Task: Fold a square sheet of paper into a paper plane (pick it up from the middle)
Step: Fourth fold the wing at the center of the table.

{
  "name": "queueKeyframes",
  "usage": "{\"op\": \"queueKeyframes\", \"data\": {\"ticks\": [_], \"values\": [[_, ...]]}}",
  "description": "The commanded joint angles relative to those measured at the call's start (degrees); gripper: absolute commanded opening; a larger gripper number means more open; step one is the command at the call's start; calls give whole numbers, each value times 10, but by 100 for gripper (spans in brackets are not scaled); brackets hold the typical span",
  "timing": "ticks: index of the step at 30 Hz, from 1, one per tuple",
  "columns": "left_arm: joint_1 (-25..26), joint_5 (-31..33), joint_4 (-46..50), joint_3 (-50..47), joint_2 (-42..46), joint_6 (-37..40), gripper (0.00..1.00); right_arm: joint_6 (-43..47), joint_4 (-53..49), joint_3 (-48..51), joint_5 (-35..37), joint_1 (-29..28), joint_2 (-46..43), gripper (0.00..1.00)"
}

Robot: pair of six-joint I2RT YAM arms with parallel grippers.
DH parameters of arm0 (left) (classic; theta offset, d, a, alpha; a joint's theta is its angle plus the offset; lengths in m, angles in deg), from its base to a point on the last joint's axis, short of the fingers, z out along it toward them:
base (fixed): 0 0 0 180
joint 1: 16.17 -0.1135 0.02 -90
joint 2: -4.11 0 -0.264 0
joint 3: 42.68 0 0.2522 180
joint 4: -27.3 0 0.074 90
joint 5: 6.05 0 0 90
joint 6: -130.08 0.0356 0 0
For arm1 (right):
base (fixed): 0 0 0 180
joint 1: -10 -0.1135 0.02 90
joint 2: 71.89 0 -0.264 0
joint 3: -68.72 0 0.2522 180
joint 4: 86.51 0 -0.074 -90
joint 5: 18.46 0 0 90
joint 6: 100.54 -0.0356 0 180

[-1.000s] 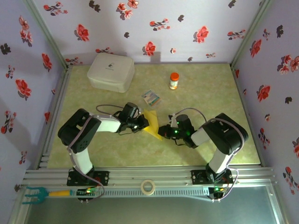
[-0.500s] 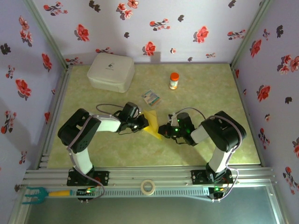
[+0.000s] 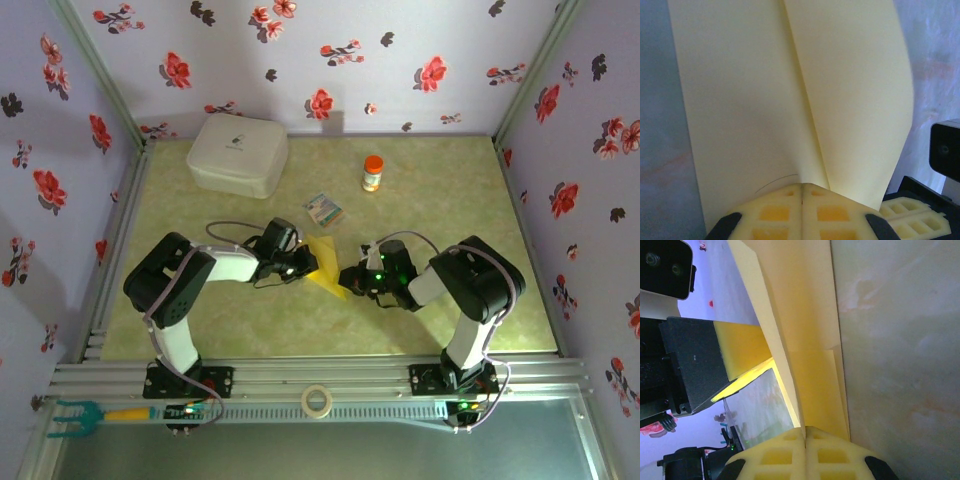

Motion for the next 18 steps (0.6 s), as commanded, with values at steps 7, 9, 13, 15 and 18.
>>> {"op": "queueKeyframes", "data": {"ticks": [7,9,13,15,18], "values": [[-6,30,57,1,2,19,5,-3,7,-1,4,7,15,2],[-6,31,60,1,5,19,5,-1,1,-3,5,9,18,2],[-5,37,65,1,12,21,5,0,-6,-2,7,10,13,2],[-5,35,64,2,17,24,6,10,-33,-9,9,11,11,1],[-4,36,53,3,39,32,8,7,-30,-9,6,10,18,1]]}}
